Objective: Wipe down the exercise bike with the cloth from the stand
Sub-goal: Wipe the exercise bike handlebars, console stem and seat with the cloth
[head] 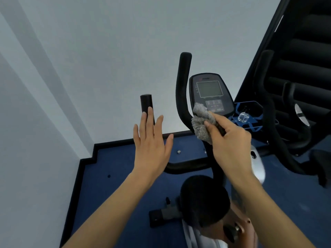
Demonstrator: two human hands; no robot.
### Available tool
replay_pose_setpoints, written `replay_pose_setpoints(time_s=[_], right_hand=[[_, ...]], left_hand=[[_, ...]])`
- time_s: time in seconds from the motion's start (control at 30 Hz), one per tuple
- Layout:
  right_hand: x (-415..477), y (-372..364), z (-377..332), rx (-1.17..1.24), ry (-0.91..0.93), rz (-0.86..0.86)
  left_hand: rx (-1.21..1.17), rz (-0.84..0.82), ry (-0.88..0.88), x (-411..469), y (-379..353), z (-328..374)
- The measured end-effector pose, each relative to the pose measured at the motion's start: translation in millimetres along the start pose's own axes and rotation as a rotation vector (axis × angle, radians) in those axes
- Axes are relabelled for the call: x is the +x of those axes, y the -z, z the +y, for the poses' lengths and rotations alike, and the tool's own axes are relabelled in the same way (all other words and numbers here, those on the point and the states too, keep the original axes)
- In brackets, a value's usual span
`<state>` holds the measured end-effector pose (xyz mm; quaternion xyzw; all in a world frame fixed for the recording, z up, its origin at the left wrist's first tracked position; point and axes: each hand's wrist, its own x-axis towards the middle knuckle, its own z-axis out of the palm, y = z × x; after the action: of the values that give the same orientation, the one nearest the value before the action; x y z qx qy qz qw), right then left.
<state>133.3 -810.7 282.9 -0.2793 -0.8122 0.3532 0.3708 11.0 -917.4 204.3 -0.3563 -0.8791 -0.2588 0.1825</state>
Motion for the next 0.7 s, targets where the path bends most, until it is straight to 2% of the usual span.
replay_pose_setpoints(time_s=[0.3,0.6,0.7], right_hand=[[-98.5,22.3,-0.6,-0.207,0.016,-0.052],[-115.8,4.3,10.4,-0.283,0.079,-0.074],[-118.9,-2.4,11.4,-0.324,0.117,-0.138]], left_hand=[[0.055,-0.321,0.0,-45.3,6.0,-7.5],[0.045,-0.315,-0.03,-46.3,0.8,-11.6],[0.023,-0.335,-0.019,-46.3,1.4,-10.9]])
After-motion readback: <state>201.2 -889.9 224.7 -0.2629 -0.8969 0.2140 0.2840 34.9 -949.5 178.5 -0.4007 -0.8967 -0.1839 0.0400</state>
